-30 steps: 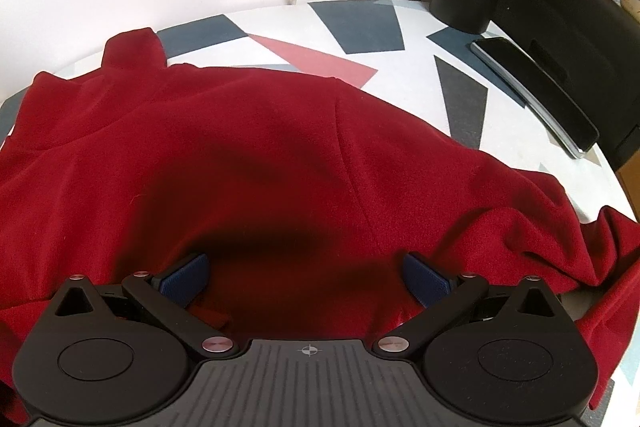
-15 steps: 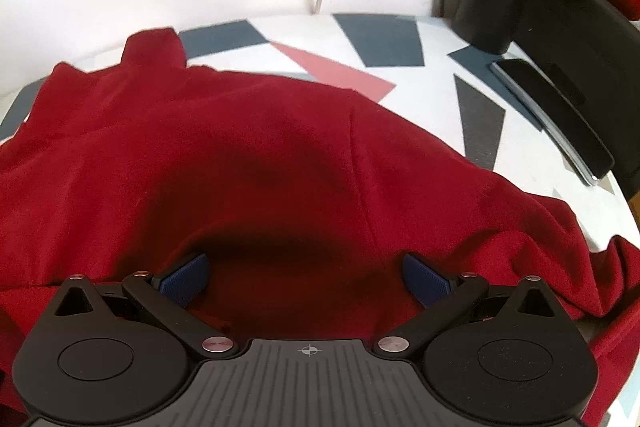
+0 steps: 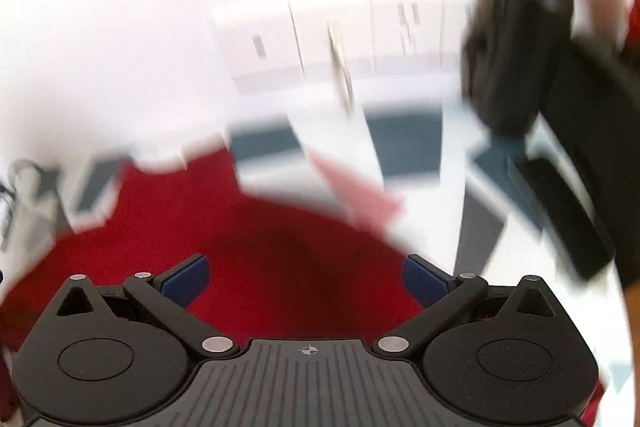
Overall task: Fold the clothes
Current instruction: 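Lift both open grippers up away from the red top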
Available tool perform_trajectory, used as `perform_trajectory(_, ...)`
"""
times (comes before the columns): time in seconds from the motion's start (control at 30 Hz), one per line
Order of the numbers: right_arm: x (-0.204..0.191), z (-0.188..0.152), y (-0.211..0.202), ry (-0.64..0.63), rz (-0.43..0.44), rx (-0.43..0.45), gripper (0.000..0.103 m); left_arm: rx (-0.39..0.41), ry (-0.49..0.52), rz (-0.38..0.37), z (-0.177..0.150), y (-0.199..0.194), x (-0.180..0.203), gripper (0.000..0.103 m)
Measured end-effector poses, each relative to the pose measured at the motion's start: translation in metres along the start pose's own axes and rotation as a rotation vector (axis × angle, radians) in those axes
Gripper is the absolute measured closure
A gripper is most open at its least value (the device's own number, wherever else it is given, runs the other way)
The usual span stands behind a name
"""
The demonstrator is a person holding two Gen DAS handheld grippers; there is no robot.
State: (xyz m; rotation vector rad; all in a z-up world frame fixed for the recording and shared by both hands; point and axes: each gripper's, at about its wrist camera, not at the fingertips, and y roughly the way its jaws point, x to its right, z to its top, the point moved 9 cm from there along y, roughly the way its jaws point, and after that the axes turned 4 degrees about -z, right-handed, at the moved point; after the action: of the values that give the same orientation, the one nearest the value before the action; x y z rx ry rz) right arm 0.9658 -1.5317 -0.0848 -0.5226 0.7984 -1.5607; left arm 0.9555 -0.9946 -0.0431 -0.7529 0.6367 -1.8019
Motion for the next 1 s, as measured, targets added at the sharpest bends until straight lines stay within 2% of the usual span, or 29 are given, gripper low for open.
perform_trajectory(0.07,-0.003,0.031,-0.016,-0.026,0.016,0.103,0.002,0.072,0.024,-0.037,0.029,-0.009,0.008,0.001)
perform_trajectory(0.1,-0.007,0.043,-0.021,-0.044,0.031,0.150,0.004,0.086,0.039,-0.061,0.040,-0.007,0.013,0.001)
perform_trajectory(0.13,-0.011,0.054,-0.024,-0.068,0.044,0.182,0.006,0.077,0.052,-0.085,0.044,0.002,0.019,0.007)
perform_trajectory(0.17,-0.017,0.062,-0.022,-0.099,0.053,0.197,0.012,0.068,0.065,-0.109,0.049,0.011,0.025,0.012)
perform_trajectory(0.2,-0.022,0.066,-0.015,-0.131,0.060,0.197,0.024,0.058,0.079,-0.133,0.053,0.019,0.031,0.021)
perform_trajectory(0.23,-0.028,0.069,-0.008,-0.163,0.066,0.194,0.030,0.045,0.090,-0.156,0.056,0.029,0.037,0.029)
perform_trajectory(0.3,-0.039,0.067,0.017,-0.209,0.078,0.150,0.051,-0.014,0.086,-0.180,0.051,0.060,0.045,0.035)
perform_trajectory(0.37,-0.049,0.059,0.042,-0.234,0.092,0.103,0.064,-0.067,0.077,-0.202,0.046,0.090,0.053,0.038)
perform_trajectory(0.53,-0.066,0.048,0.098,-0.249,0.119,0.024,0.065,-0.129,0.024,-0.241,0.040,0.139,0.066,0.038)
perform_trajectory(0.7,-0.088,0.041,0.139,-0.266,0.146,-0.043,0.061,-0.191,0.046,-0.240,0.039,0.185,0.076,0.039)
perform_trajectory(0.83,-0.100,0.038,0.170,-0.280,0.154,-0.079,0.061,-0.200,0.040,-0.245,0.039,0.203,0.075,0.056)
perform_trajectory(0.97,-0.106,0.040,0.194,-0.287,0.158,-0.108,0.062,-0.198,0.043,-0.254,0.040,0.214,0.075,0.065)
perform_trajectory(1.0,-0.108,0.041,0.198,-0.287,0.159,-0.111,0.062,-0.197,0.038,-0.259,0.041,0.216,0.074,0.073)
